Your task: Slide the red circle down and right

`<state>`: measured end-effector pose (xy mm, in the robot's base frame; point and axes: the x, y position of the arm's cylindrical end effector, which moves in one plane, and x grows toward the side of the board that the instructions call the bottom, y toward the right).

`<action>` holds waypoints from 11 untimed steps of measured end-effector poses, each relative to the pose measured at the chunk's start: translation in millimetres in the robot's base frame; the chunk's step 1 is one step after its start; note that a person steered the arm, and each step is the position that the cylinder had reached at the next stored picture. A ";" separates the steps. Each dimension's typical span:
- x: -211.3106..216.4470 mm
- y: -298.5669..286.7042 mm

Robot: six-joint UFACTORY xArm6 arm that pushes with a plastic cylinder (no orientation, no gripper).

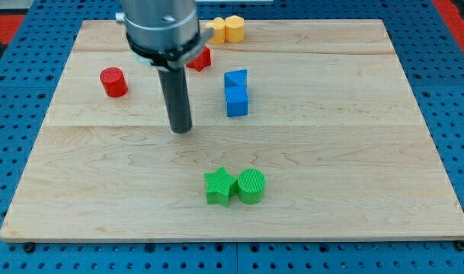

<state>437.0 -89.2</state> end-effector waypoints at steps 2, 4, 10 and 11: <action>-77.9 -65.1; -124.3 -125.8; 14.7 -114.8; 37.6 -114.8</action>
<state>474.6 -203.9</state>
